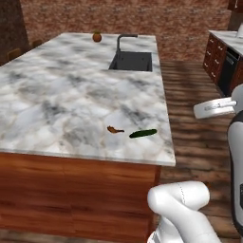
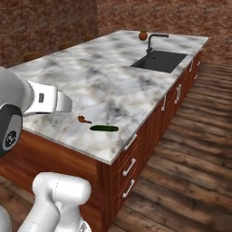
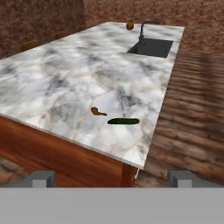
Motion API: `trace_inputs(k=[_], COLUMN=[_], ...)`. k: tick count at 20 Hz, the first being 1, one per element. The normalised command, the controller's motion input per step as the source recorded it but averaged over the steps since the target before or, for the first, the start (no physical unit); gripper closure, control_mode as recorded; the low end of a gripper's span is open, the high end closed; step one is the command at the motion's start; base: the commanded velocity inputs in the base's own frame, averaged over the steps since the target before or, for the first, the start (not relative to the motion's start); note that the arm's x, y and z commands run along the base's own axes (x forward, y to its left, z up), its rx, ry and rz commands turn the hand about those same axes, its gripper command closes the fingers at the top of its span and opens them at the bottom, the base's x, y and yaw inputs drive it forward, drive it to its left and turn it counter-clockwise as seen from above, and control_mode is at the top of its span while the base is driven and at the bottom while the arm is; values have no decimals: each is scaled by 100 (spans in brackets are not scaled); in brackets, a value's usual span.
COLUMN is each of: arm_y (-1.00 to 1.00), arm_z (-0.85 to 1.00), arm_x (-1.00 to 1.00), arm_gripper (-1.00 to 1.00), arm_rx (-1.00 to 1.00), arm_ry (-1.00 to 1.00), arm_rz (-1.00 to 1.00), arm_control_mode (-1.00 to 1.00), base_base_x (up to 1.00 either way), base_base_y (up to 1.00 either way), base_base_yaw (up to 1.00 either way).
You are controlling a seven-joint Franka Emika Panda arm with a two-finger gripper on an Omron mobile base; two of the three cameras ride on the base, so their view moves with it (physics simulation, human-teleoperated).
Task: Open the fridge, remove the kiwi, cucumber, and chicken drumstick, and place them on any counter.
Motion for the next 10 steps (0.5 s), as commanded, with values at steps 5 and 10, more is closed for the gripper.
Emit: trace_inputs(k=[5,10], arm_y=[0,0], arm_z=[0,0], arm_x=[0,0], arm_gripper=[-100,-100], arm_rx=[0,0], arm_ry=[0,0], arm_rz=[0,0], arm_control_mode=[100,100], base_base_x=[-37,25], base_base_y=[-1,-12], base_base_yaw=[8,45])
